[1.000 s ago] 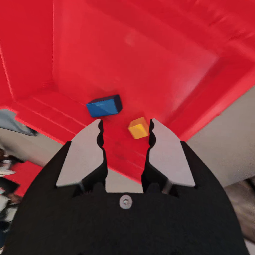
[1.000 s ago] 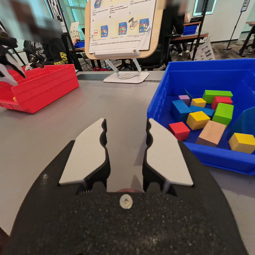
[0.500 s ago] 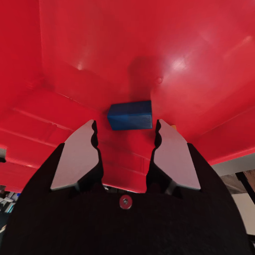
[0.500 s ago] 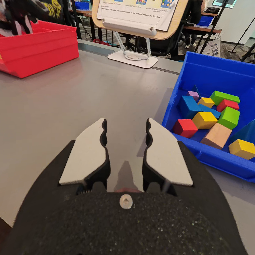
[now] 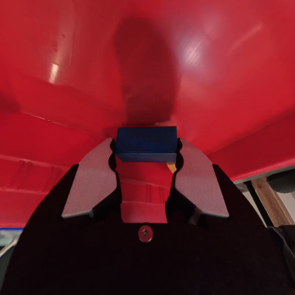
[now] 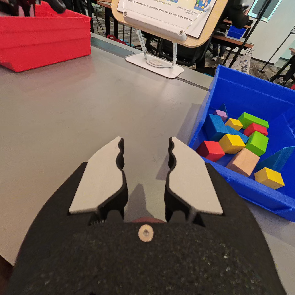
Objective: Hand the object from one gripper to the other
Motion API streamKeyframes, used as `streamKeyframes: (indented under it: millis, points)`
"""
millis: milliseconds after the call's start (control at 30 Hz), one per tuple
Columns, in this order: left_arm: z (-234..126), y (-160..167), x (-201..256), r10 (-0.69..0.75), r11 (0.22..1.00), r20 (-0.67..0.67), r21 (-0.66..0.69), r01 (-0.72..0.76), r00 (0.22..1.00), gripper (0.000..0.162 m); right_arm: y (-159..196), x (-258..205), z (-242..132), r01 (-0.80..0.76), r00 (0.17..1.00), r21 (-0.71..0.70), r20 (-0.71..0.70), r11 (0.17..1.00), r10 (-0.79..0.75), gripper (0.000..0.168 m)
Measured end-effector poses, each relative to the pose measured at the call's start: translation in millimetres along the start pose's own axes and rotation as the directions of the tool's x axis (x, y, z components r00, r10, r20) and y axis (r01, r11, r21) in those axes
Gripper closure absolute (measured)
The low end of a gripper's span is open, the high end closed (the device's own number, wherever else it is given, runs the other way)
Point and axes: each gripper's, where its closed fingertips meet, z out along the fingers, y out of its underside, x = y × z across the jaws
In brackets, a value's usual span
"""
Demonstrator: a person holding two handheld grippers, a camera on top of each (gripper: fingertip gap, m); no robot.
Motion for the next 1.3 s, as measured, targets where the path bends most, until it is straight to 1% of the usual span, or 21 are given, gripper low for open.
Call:
streamKeyframes:
  millis: [100,133,200,267,333,367,433,567,667,767,800,867,900,967,1033,1133,1233,1267,1300]
  points:
    - [-35,-9,19,0.016,0.973,-0.094,0.229,0.007,0.995,0.090,-2,1,-1,-0.021,1.000,0.016,0.011,1.000,0.021,0.115]
    - [-49,-12,29,0.026,0.946,-0.147,0.322,0.023,0.989,0.090,-3,0,-2,-0.018,1.000,0.021,0.013,1.000,0.017,0.115]
    - [-82,-20,53,0.076,0.857,-0.274,0.509,0.077,0.959,0.090,-8,-3,-1,-0.003,1.000,0.038,0.026,0.999,0.002,0.115]
    - [-115,-29,86,0.177,0.749,-0.413,0.645,0.150,0.893,0.090,-18,-11,3,0.036,0.997,0.072,0.066,0.997,-0.041,0.115]
    - [-146,-37,127,0.325,0.669,-0.549,0.709,0.223,0.770,0.090,-35,-27,12,0.069,0.985,0.131,0.148,0.989,-0.089,0.115]
    - [-158,-43,147,0.389,0.647,-0.594,0.720,0.250,0.704,0.090,-44,-36,17,0.079,0.974,0.157,0.200,0.984,-0.110,0.115]
    - [-176,-58,185,0.494,0.636,-0.646,0.725,0.266,0.582,0.090,-66,-53,30,0.091,0.944,0.206,0.294,0.974,-0.150,0.115]
    - [-201,-100,252,0.647,0.633,-0.664,0.742,0.222,0.374,0.090,-120,-83,53,0.164,0.861,0.306,0.419,0.938,-0.287,0.117]
    - [-211,-132,289,0.695,0.638,-0.658,0.750,0.174,0.289,0.090,-148,-99,68,0.226,0.809,0.338,0.457,0.914,-0.369,0.117]
    - [-223,-152,316,0.735,0.626,-0.645,0.764,0.160,0.208,0.090,-158,-101,78,0.249,0.796,0.341,0.461,0.906,-0.392,0.115]
    - [-226,-156,324,0.742,0.625,-0.644,0.765,0.153,0.187,0.090,-159,-100,79,0.252,0.796,0.342,0.459,0.905,-0.395,0.115]
    - [-224,-161,337,0.748,0.628,-0.640,0.768,0.125,0.174,0.090,-160,-95,78,0.246,0.802,0.350,0.450,0.904,-0.392,0.117]
    - [-222,-163,342,0.751,0.628,-0.639,0.769,0.117,0.168,0.090,-158,-94,76,0.238,0.795,0.355,0.463,0.904,-0.391,0.126]
    - [-225,-168,349,0.749,0.635,-0.650,0.759,0.143,0.130,0.090,-153,-95,70,0.233,0.778,0.355,0.491,0.906,-0.392,0.137]
    - [-223,-170,356,0.745,0.645,-0.660,0.750,0.149,0.096,0.090,-149,-93,64,0.218,0.780,0.353,0.498,0.910,-0.380,0.137]
    - [-218,-169,367,0.730,0.668,-0.681,0.729,0.150,0.059,0.090,-141,-94,55,0.183,0.776,0.306,0.538,0.934,-0.328,0.137]
    - [-216,-161,374,0.717,0.685,-0.697,0.709,0.166,0.019,0.089,-140,-98,47,0.151,0.782,0.273,0.555,0.950,-0.284,0.137]
    - [-214,-157,374,0.717,0.683,-0.696,0.709,0.178,0.022,0.086,-142,-98,42,0.137,0.782,0.274,0.560,0.952,-0.274,0.137]
    - [-211,-153,374,0.720,0.673,-0.693,0.713,0.196,0.047,0.072,-146,-93,37,0.128,0.786,0.277,0.557,0.952,-0.268,0.137]
